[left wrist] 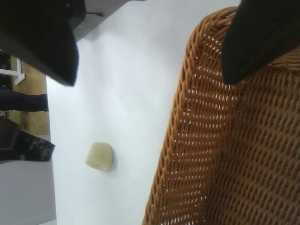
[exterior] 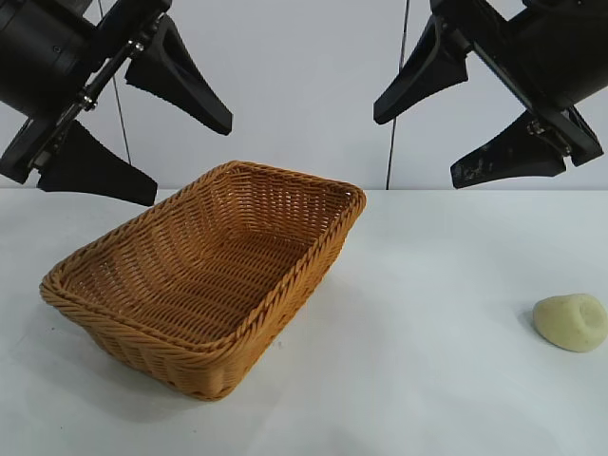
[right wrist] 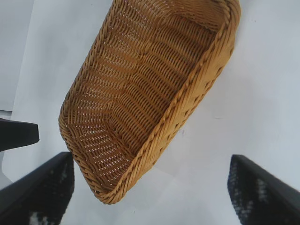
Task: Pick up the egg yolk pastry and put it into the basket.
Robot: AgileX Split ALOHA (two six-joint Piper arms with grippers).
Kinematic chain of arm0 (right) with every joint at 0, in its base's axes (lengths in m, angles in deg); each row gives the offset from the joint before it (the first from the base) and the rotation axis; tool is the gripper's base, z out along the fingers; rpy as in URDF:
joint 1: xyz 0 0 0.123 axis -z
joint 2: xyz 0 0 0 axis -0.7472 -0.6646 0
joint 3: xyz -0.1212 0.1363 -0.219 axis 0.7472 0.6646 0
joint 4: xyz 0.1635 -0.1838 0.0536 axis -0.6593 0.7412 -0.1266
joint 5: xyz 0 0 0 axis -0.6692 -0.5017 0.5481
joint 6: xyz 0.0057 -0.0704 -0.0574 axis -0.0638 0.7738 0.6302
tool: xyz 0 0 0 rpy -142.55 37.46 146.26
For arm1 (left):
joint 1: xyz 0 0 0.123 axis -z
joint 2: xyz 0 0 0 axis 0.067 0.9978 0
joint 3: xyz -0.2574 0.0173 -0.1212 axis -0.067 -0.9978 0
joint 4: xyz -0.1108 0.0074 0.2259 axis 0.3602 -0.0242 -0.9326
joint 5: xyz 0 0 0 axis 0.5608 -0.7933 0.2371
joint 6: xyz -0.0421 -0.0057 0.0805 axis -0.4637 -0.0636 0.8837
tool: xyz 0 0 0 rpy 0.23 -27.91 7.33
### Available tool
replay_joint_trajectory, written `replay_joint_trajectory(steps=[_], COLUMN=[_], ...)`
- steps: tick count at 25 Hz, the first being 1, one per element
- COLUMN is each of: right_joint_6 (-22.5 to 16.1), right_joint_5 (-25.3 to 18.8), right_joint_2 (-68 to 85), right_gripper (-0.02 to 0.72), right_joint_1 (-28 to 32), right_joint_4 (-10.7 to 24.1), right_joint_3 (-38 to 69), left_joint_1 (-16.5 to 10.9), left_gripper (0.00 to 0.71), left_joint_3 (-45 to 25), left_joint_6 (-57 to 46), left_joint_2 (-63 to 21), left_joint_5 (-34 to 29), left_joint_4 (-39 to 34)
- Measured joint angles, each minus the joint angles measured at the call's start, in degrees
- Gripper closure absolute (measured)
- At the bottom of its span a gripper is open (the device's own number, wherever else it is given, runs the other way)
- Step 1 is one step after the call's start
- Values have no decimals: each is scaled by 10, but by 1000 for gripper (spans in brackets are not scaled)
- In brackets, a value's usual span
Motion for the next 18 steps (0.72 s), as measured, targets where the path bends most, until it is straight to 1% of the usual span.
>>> replay_joint_trajectory(steps=[14, 16, 18], right_joint_6=[0, 0, 0], right_joint_5=[0, 0, 0], right_joint_2=[0, 0, 0], right_gripper=[66, 66, 66], right_joint_1=[0, 0, 0], right_joint_4=[0, 0, 0], right_joint_3=[0, 0, 0], left_joint_1=[0, 0, 0], left_gripper=[107, 107, 107], left_joint_3=[0, 0, -1], left_joint_6=[-8, -25, -53], left_joint_2=[-3, -13, -30], left_joint_5=[0, -1, -2], left_joint_4=[4, -7, -35])
